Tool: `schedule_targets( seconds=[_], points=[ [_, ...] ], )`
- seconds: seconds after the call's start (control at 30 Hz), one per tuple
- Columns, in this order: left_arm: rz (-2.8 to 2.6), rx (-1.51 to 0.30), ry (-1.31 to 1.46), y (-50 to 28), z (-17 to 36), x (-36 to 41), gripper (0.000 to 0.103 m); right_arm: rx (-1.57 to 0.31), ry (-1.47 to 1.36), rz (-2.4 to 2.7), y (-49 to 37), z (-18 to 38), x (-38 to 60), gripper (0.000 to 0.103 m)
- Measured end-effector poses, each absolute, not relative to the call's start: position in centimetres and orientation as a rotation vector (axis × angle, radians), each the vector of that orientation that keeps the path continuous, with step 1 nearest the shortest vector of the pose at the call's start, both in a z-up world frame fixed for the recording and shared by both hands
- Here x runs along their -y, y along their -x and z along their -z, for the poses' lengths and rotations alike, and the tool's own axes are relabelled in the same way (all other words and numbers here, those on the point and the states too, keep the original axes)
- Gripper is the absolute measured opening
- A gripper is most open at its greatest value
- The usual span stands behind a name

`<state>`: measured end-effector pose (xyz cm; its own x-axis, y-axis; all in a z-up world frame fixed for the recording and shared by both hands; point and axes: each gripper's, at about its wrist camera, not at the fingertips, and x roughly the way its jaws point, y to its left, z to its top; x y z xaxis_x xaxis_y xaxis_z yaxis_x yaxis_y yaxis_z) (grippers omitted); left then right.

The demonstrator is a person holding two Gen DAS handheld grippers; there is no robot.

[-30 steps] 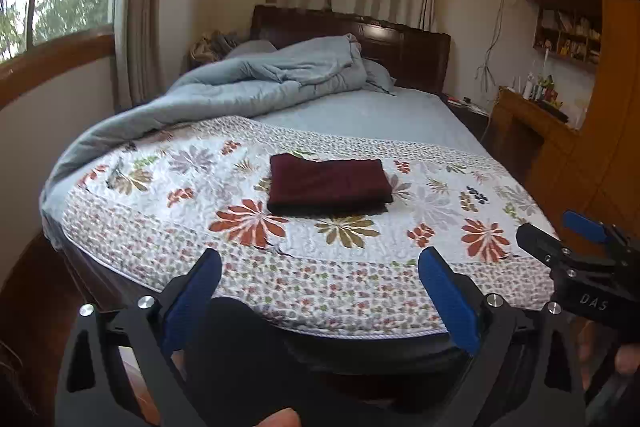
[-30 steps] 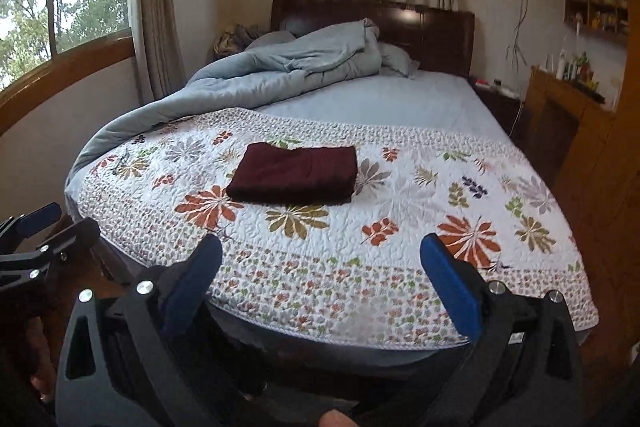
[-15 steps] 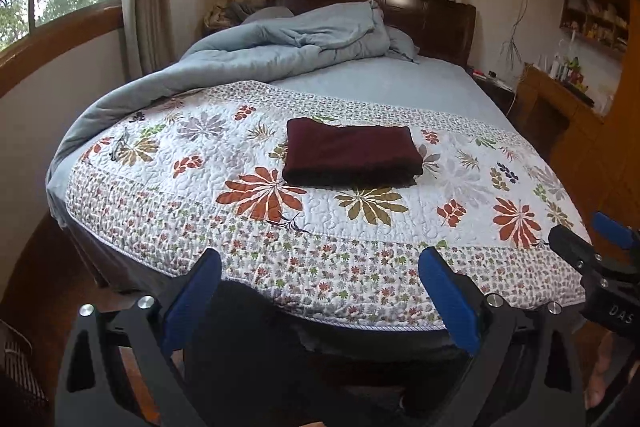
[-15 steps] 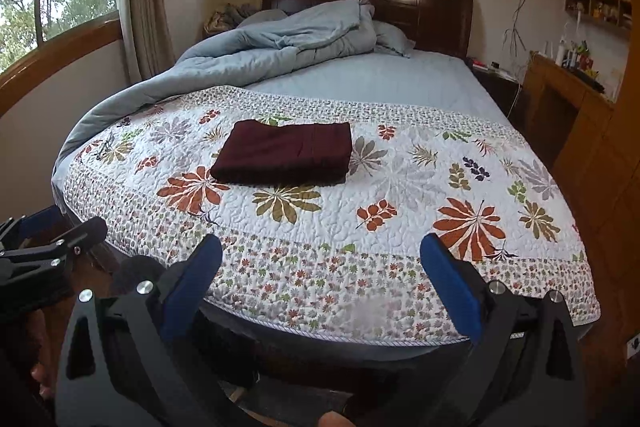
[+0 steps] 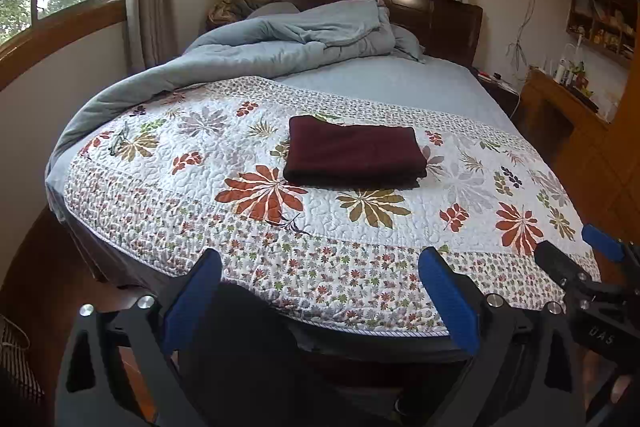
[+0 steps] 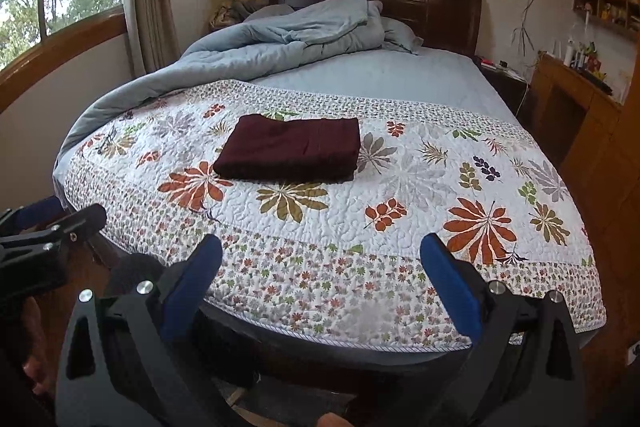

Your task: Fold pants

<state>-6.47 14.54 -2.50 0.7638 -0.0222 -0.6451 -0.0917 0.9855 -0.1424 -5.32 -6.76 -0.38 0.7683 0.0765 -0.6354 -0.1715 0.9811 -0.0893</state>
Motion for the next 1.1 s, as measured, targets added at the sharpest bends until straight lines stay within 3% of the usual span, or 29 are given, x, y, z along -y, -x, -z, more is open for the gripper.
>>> schedule_targets(
  seconds=[1.1],
  points=[
    [-0.055, -0.691, 0.151, 7.4, 1.9, -13.7, 0.099, -0.654, 0.13, -0.141, 5.6, -0.5, 6.3, 0.099]
  ],
)
